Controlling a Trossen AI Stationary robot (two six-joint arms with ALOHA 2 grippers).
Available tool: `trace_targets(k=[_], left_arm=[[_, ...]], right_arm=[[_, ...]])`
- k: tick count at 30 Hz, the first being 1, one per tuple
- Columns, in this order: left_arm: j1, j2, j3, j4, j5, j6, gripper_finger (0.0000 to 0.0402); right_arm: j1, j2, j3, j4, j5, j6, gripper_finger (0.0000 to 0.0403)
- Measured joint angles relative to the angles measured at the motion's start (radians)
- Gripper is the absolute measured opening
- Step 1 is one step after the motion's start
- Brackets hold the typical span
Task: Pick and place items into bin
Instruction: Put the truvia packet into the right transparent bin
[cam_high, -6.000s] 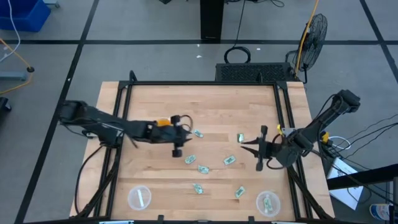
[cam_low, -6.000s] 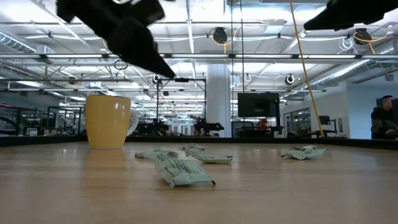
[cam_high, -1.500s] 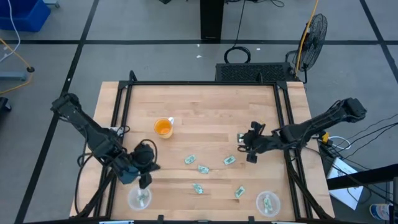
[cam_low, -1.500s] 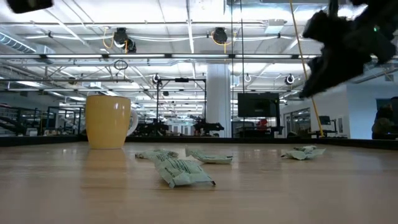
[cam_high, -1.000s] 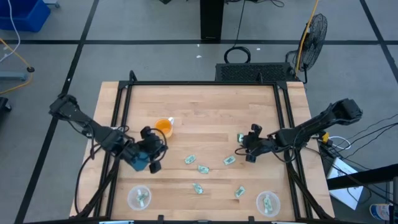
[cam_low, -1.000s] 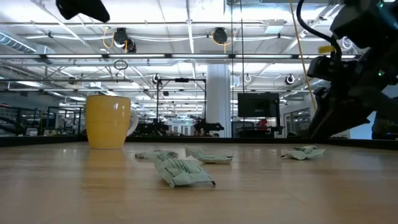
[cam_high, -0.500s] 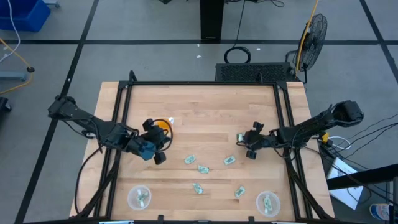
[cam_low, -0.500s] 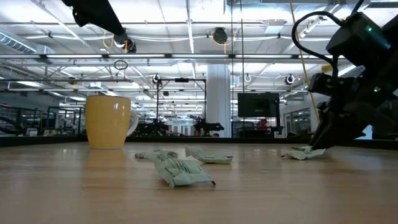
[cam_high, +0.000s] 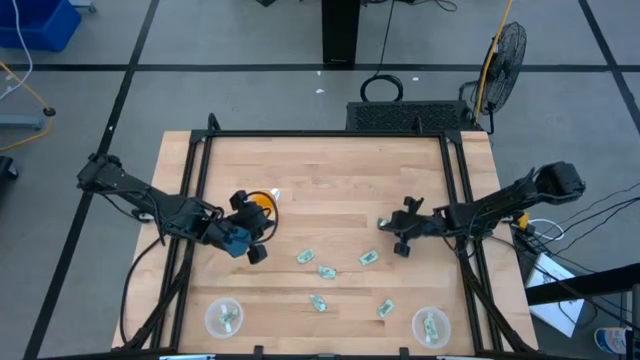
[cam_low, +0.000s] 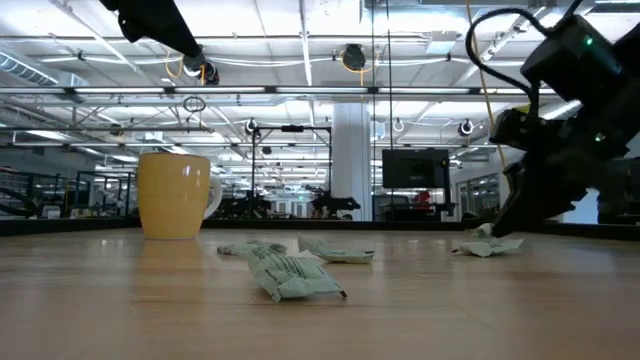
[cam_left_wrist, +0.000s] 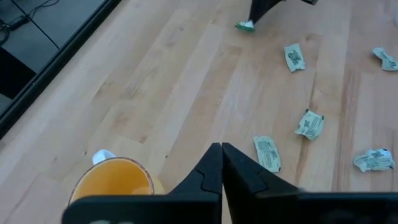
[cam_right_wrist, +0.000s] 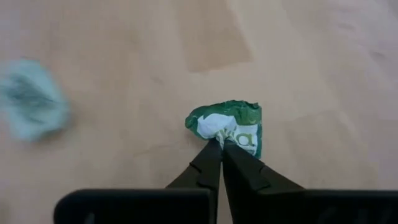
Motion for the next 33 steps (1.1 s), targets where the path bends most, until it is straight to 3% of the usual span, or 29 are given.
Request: trace_targets(k=[4, 8, 13, 16, 23, 29, 33], left_arm=[[0.0, 0.0, 0.0, 0.0, 0.0, 0.0, 0.0027], [0.0, 0.0, 0.0, 0.0, 0.0, -0.001, 0.0034], [0.0, 0.0, 0.0, 0.0, 0.0, 0.002, 0.0035], [0.0, 0.0, 0.0, 0.0, -0.004, 0.002, 0.0035], [0.0, 0.0, 0.0, 0.006, -0.032, 0.0, 0.0035], [0.002, 0.0, 0.0, 0.012, -0.087, 0.003, 0.0035], [0.006, 0.0, 0.0, 0.013, -0.072, -0.003, 0.0035]], right_arm=[[0.061, -0.026, 0.107, -0.079, -0.082, 0.027, 0.0003], [0.176, -0.03, 0.325, -0.389, -0.118, 0.073, 0.0002], [0.335, 0.018, 0.576, -0.718, -0.338, 0.405, 0.0001], [0.442, 0.05, 0.631, -0.705, -0.481, 0.688, 0.0001], [0.686, 0.148, 0.641, -0.594, -0.673, 1.284, 0.0001], [0.763, 0.222, 0.641, -0.596, -0.54, 1.334, 0.0], [0.763, 0.268, 0.641, -0.585, -0.559, 1.216, 0.0003]])
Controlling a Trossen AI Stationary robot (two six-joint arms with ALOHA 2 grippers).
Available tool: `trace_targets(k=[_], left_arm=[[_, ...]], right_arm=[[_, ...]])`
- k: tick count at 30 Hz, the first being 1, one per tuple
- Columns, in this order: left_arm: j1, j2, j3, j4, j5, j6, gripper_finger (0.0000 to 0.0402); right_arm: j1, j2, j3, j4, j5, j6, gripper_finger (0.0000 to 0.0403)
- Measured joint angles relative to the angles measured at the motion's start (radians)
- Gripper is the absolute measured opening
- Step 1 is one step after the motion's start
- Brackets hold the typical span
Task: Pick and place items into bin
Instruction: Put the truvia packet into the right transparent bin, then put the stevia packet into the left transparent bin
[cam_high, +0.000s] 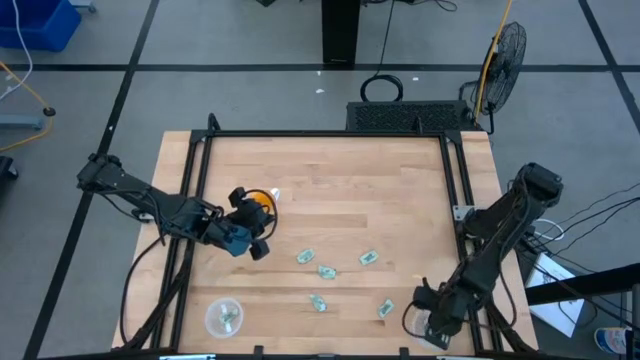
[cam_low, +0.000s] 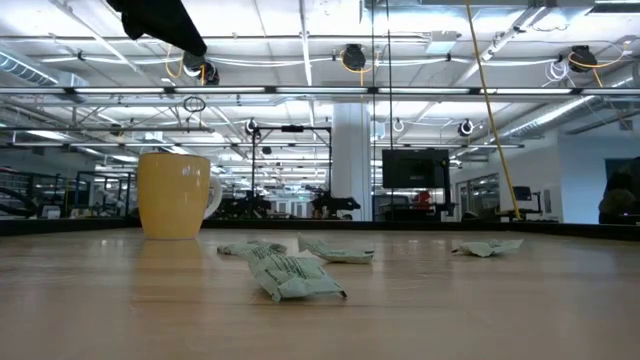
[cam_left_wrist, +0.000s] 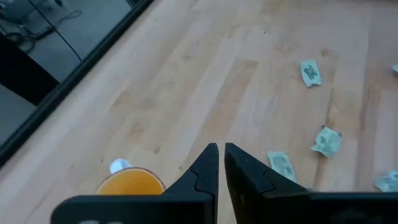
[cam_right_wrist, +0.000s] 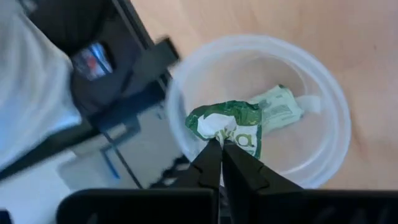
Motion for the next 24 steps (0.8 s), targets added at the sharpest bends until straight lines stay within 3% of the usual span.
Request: trace_targets(k=[7, 15, 24], left_arm=[[0.0, 0.0, 0.0, 0.0, 0.043, -0.043, 0.0035], [0.0, 0.0, 0.0, -0.001, 0.047, -0.05, 0.0035], [0.0, 0.009, 0.0, 0.002, 0.129, 0.072, 0.0035]], right_arm=[[-0.01, 0.082, 0.0, -0.007, -0.034, -0.041, 0.0018], [-0.057, 0.095, -0.008, -0.012, -0.04, -0.094, 0.007], [-0.07, 0.045, -0.008, 0.053, -0.195, -0.122, 0.0093]])
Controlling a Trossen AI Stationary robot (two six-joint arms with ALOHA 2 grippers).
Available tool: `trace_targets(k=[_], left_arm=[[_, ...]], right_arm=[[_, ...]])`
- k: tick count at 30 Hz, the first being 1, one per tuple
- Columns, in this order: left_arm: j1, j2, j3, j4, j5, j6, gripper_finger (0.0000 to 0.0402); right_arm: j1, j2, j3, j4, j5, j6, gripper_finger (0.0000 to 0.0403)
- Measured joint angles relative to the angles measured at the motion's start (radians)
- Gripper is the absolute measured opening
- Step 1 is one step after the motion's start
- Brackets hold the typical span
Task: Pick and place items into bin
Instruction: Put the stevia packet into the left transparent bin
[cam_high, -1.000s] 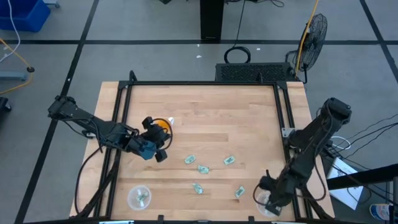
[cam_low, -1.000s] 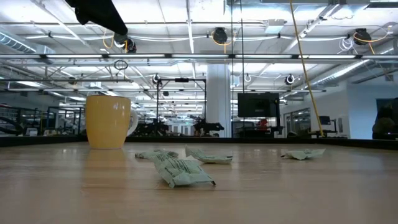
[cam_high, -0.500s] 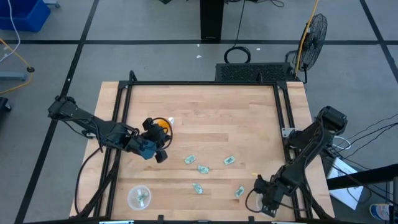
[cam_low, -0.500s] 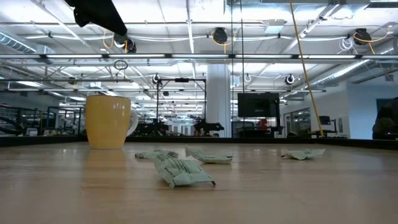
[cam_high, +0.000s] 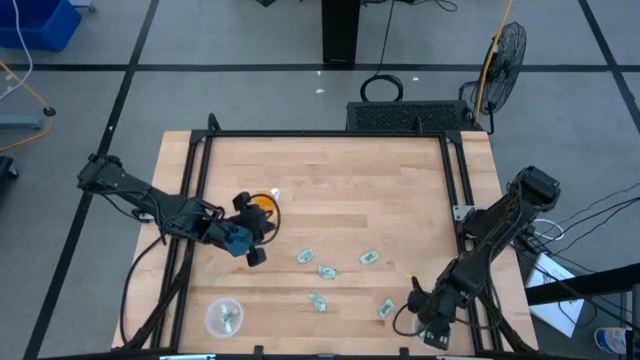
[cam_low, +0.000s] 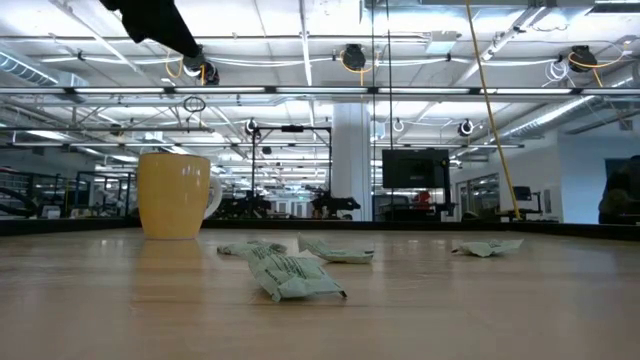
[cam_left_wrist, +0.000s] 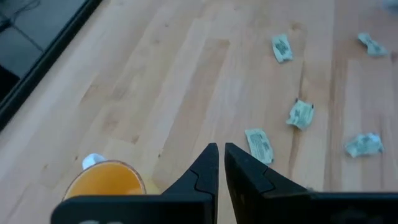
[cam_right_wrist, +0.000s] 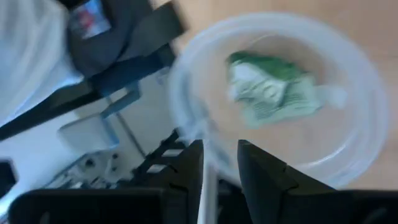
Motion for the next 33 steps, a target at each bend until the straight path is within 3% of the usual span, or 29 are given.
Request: trace_targets(k=[3, 7, 10, 15, 18, 22, 27, 33], left_arm=[[-0.001, 0.028, 0.0, 0.01, 0.019, 0.042, 0.0035], [0.005, 0.094, 0.0, 0.061, 0.107, 0.08, 0.0035], [0.007, 0.173, 0.0, 0.112, 0.157, 0.123, 0.0035], [0.017, 0.302, 0.0, 0.181, 0.247, 0.141, 0.0036], [0.021, 0.374, 0.0, 0.262, 0.279, 0.141, 0.0043], [0.025, 0.453, 0.0, 0.331, 0.338, 0.164, 0.008], [0.025, 0.523, 0.0, 0.372, 0.298, 0.228, 0.0133], [0.051, 0.597, 0.0, 0.368, 0.292, 0.268, 0.0158]], right_arm=[[-0.004, -0.068, 0.0, 0.018, 0.017, -0.006, 0.009], [-0.008, -0.186, 0.0, 0.023, 0.144, -0.054, 0.0089], [-0.008, -0.266, 0.0, 0.018, 0.342, -0.283, 0.0089], [-0.008, -0.342, -0.003, 0.023, 0.764, -0.821, 0.0089], [-0.024, -0.378, -0.054, 0.064, 0.916, -1.019, 0.0089], [-0.108, -0.434, -0.179, 0.201, 0.899, -1.106, 0.0089], [-0.232, -0.551, -0.363, 0.365, 0.729, -1.097, 0.0089], [-0.373, -0.764, -0.557, 0.476, 0.708, -1.114, 0.0089]])
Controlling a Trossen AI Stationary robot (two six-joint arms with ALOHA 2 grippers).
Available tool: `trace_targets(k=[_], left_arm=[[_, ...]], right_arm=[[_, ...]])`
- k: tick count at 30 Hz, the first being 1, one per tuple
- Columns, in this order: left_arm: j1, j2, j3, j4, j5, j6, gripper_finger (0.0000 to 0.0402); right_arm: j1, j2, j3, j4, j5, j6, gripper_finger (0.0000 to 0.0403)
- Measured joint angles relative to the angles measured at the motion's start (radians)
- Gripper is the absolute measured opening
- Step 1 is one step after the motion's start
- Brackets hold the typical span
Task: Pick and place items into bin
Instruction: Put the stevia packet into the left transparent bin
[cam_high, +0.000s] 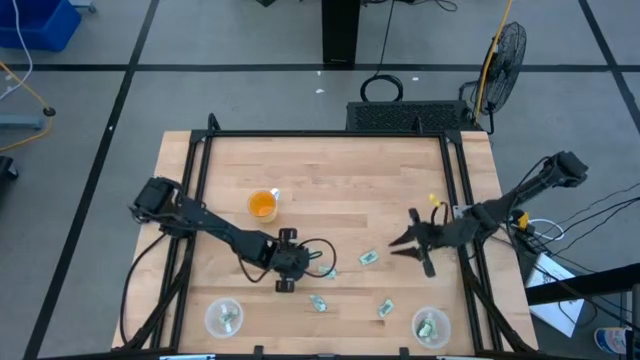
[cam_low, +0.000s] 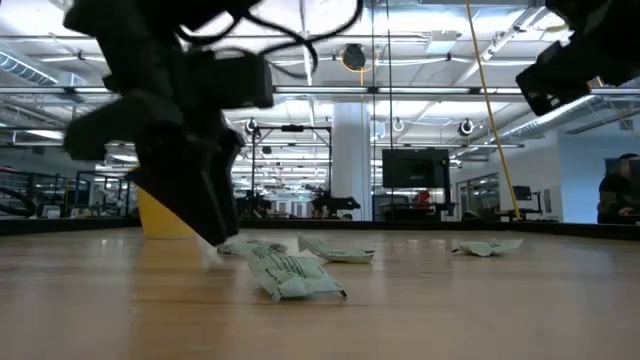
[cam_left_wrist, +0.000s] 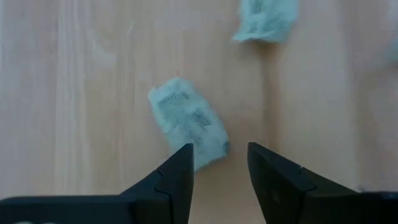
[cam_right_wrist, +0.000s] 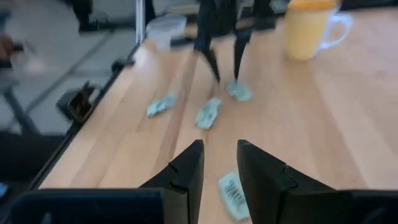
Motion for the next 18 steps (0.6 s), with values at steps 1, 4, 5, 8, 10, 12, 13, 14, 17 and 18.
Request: trace_targets(k=[1, 4, 5, 8, 10, 12, 13, 14, 17, 18], left_arm=[[0.007, 0.013, 0.0, 0.007, 0.006, 0.0, 0.0158], [0.018, 0.034, 0.002, 0.017, 0.01, -0.002, 0.0159], [0.019, 0.039, 0.004, 0.02, 0.003, -0.002, 0.0159], [0.023, 0.04, 0.003, 0.019, -0.003, 0.004, 0.0158], [0.025, 0.04, 0.003, 0.018, 0.004, 0.012, 0.015], [0.025, 0.041, 0.003, 0.018, 0.014, 0.012, 0.0132], [0.025, 0.041, 0.003, 0.017, 0.019, 0.011, 0.012], [0.025, 0.041, 0.003, 0.015, 0.021, 0.002, 0.0108], [0.025, 0.042, 0.003, 0.015, 0.025, -0.022, 0.0067], [0.025, 0.037, 0.002, 0.013, 0.026, -0.024, 0.0053]], right_arm=[[-0.017, -0.031, -0.035, 0.039, -0.01, -0.007, 0.0089], [-0.057, -0.084, -0.146, 0.197, -0.081, -0.008, 0.0089], [-0.067, -0.094, -0.181, 0.248, -0.104, 0.0, 0.0089], [-0.088, -0.097, -0.273, 0.404, -0.151, 0.015, 0.0089], [-0.099, -0.096, -0.309, 0.468, -0.157, 0.01, 0.0089], [-0.113, -0.099, -0.319, 0.48, -0.157, 0.016, 0.0089], [-0.12, -0.097, -0.318, 0.481, -0.161, 0.022, 0.0089], [-0.126, -0.095, -0.314, 0.475, -0.171, 0.026, 0.0089], [-0.135, -0.096, -0.296, 0.478, -0.185, 0.014, 0.0089], [-0.135, -0.096, -0.292, 0.479, -0.185, 0.011, 0.0089]])
